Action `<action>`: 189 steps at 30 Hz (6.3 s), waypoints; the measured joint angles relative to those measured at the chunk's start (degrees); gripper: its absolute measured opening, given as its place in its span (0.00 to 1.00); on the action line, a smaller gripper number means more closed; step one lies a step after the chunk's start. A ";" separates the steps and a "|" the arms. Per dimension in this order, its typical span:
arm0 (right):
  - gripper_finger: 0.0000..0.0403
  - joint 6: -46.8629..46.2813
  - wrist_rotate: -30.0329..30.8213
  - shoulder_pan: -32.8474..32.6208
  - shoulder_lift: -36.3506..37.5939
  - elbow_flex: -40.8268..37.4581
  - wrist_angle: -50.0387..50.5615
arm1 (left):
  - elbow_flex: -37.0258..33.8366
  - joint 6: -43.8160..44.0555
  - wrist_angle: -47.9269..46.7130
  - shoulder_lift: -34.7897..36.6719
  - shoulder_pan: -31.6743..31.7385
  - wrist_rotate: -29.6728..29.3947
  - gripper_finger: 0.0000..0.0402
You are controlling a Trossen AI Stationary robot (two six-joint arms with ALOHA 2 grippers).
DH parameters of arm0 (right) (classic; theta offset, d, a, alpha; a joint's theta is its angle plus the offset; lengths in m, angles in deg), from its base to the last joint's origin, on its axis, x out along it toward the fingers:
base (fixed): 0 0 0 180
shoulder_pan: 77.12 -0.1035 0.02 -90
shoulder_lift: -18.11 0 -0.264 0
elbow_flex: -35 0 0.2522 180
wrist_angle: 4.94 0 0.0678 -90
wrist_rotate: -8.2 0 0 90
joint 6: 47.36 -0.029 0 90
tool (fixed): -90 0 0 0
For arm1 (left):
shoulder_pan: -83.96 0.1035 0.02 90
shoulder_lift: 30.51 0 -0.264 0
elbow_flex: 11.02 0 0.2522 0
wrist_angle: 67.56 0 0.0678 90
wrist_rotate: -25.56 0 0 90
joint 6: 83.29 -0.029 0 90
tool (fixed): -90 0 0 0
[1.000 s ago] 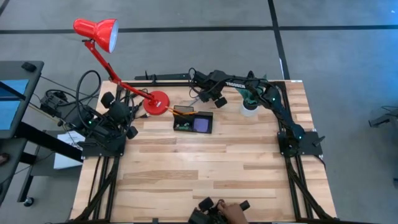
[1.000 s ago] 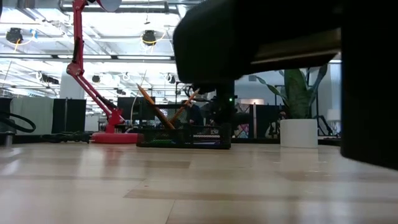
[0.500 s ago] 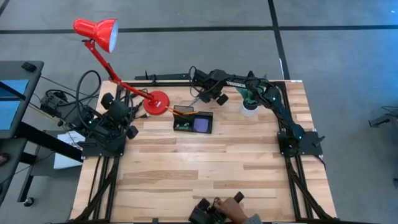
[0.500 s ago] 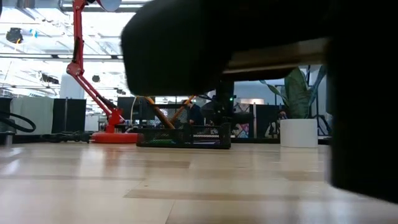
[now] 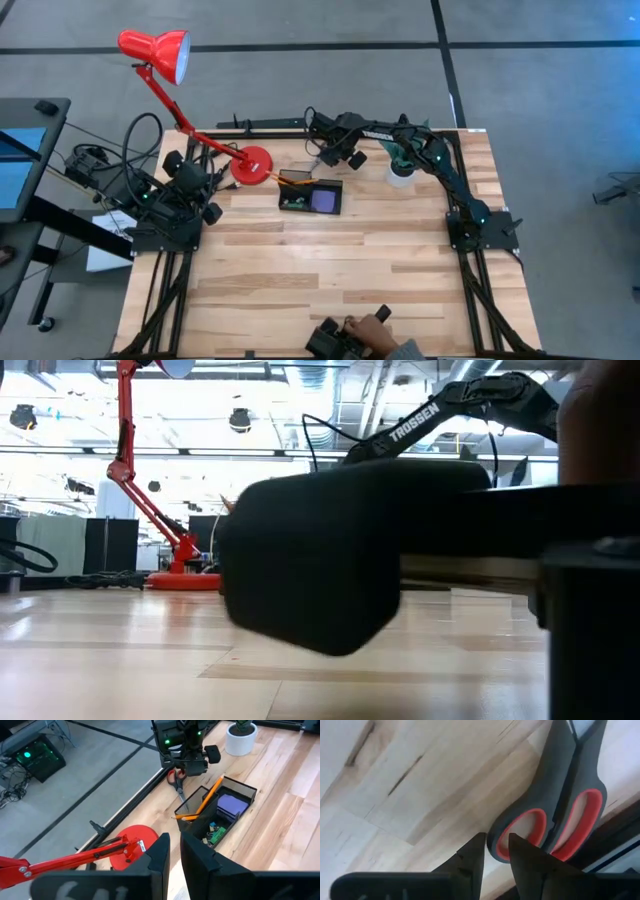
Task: Pick and place office supplies into organizer
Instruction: Put the black scissors into the black desk organizer
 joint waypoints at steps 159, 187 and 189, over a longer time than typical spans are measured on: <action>0.32 -38.75 52.28 -38.96 17.17 -0.32 -0.07 | 0.00 -53.98 51.80 -18.91 49.56 48.62 0.05; 0.23 -107.15 38.34 -42.36 40.33 -31.31 25.79 | -22.99 -62.08 91.11 -6.98 52.12 58.12 0.05; 0.23 -106.98 38.26 -43.19 43.10 -34.97 20.90 | -30.27 -62.46 101.34 -5.37 52.74 58.81 0.05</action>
